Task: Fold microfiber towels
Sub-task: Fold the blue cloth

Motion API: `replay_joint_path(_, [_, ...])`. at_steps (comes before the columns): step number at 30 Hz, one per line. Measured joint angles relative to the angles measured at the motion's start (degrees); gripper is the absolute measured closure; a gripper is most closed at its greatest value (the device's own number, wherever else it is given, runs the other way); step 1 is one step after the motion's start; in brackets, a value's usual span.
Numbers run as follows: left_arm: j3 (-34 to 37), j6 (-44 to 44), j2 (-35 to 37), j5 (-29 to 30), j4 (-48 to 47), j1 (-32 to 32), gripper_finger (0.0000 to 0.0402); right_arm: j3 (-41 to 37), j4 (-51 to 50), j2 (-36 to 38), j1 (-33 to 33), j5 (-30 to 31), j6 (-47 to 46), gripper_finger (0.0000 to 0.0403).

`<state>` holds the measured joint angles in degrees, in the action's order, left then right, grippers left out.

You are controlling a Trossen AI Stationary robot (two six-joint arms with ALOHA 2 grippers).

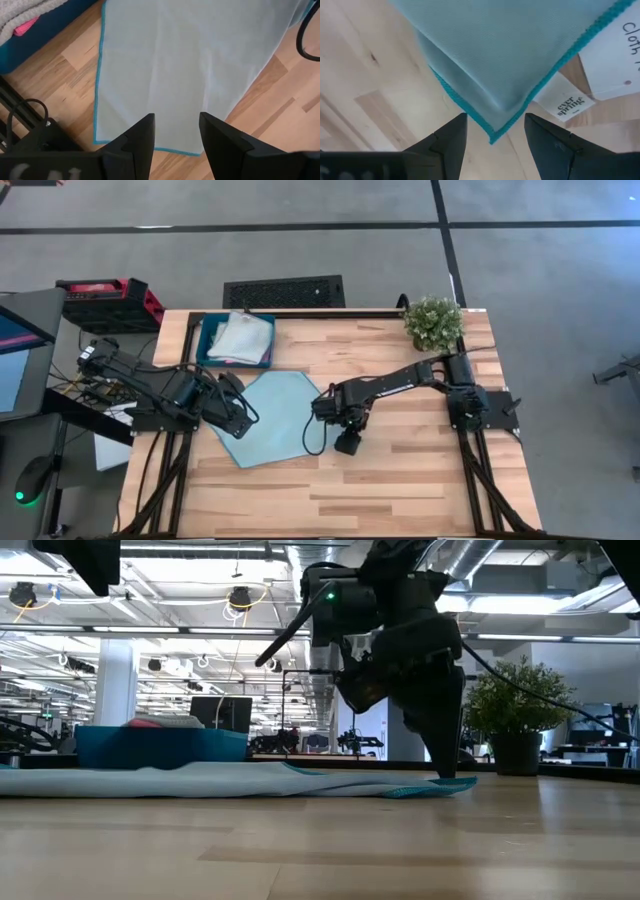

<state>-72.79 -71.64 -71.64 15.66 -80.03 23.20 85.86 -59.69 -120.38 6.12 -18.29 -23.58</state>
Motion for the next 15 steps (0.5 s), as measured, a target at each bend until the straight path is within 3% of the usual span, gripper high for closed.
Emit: replay_joint_path(15, [0.0, 0.0, 0.0, 0.0, 0.0, 0.0, 0.0255, -3.8, 3.0, 0.4, 0.6, 0.1, -1.6, 0.0185])
